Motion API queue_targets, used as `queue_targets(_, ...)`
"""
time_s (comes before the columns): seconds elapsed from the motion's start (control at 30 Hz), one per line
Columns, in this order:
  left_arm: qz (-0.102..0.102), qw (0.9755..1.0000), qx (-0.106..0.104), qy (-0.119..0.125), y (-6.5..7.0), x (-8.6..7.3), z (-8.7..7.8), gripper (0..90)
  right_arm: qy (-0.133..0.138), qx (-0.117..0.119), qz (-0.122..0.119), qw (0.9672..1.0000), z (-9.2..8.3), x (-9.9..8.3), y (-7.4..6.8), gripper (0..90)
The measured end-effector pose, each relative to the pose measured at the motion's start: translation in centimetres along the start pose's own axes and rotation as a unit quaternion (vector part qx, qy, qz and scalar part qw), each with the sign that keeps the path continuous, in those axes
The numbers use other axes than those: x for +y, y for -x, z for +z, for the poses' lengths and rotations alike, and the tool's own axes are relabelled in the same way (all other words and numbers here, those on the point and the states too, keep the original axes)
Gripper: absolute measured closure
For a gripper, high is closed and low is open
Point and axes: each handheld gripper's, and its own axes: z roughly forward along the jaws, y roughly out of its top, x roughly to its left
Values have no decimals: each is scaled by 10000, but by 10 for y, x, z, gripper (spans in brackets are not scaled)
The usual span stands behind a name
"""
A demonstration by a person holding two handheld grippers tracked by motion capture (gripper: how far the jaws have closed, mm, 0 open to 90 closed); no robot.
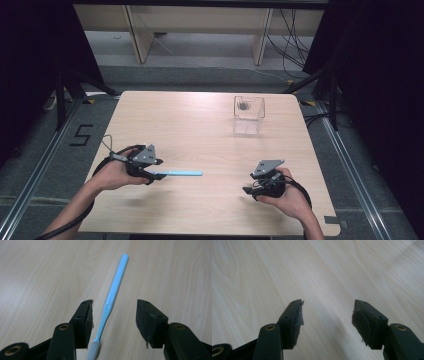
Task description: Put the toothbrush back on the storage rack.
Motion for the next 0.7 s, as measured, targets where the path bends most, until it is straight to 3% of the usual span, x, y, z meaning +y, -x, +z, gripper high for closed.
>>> queue_targets(0.07,-10,9997,-167,-193,1,3,9,489,24,3,-103,9999,2,1,0,415)
queue_targets(0.1,129,9987,-227,-437,-1,6,13,495,-34,13,-38,10000,2,2,-2,415)
queue_targets(0.13,200,9980,-264,-530,-2,7,16,503,-39,21,-60,10000,3,3,-3,415)
queue_targets(0.17,311,9954,-396,-815,-6,11,21,519,-84,69,-146,9998,4,4,-3,416)
queue_targets(0.2,311,9954,-396,-815,-6,11,21,524,-84,69,-146,9998,4,4,-3,416)
queue_targets(0.23,376,9938,-443,-942,-9,12,23,530,-58,53,-176,9998,4,5,-4,416)
queue_targets(0.33,701,9856,-468,-1463,-16,18,31,538,-79,57,-114,9999,4,5,-5,415)
queue_targets(0.4,763,9820,-457,-1664,-18,22,35,555,-84,61,-129,9999,4,5,-5,416)
queue_targets(0.47,857,9783,-527,-1812,-20,26,38,566,-100,103,-116,9998,4,5,-5,416)
queue_targets(0.5,879,9766,-598,-1868,-21,29,41,571,-172,117,69,9998,3,5,-8,416)
queue_targets(0.57,943,9727,-709,-1996,-22,32,45,583,-145,141,-33,9998,5,4,-7,415)
queue_targets(0.7,1036,9673,-715,-2201,-24,38,53,591,-193,159,-26,9997,6,3,-7,415)
